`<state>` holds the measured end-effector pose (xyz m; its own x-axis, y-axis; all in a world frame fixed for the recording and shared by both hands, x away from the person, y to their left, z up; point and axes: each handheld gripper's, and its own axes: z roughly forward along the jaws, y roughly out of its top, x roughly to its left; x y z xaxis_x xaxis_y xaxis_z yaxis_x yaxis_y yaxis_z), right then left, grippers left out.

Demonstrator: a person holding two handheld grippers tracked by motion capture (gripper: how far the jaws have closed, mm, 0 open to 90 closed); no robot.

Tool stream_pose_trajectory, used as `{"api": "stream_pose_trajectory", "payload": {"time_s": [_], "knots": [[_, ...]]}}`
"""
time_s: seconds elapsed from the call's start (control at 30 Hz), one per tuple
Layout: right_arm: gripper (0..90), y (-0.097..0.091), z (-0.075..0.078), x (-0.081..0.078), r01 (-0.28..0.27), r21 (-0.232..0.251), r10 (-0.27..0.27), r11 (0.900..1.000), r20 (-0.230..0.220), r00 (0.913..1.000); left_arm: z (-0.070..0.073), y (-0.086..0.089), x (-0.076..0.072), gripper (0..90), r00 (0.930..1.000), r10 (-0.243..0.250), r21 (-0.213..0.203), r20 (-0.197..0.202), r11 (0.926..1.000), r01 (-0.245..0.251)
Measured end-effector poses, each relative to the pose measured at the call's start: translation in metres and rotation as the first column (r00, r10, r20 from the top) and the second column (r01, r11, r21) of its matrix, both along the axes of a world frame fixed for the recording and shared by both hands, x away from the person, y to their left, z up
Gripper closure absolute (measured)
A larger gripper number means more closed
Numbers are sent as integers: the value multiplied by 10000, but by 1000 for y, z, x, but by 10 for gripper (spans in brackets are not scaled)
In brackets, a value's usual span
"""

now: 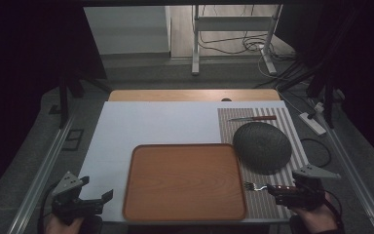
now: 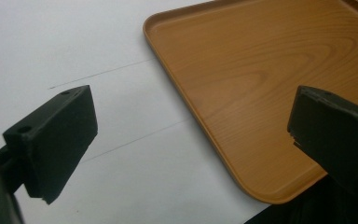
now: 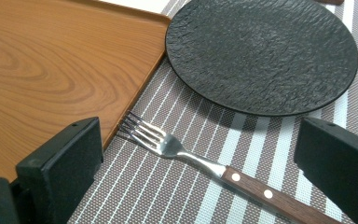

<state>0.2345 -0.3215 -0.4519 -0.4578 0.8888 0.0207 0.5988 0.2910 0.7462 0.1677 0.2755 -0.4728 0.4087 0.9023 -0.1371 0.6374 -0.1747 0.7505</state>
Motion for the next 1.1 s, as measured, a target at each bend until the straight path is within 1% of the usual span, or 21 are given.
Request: {"api": "stream_pose_trajectory", "payload": {"time_s": [0.17, 0.2, 0.43, 1.1], "knots": [[14, 2, -1, 1, -198, -150, 197, 9997, -107, 9997, 0, 1, -1, 23, 10000, 47, -112, 1, 9999, -47], [14, 3, -1, 1, -231, -244, 227, 9994, -162, 9996, 0, 2, 0, 22, 10000, 50, -132, 3, 9999, -50], [14, 3, -1, 2, -276, -202, 271, 9994, -269, 9993, 0, 1, -1, 23, 10000, -4, -80, -8, 10000, 4], [15, 6, -2, 4, -539, -329, 523, 9980, -451, 9976, 0, 1, 0, 25, 10000, -16, -32, -55, 10000, 16]]}}
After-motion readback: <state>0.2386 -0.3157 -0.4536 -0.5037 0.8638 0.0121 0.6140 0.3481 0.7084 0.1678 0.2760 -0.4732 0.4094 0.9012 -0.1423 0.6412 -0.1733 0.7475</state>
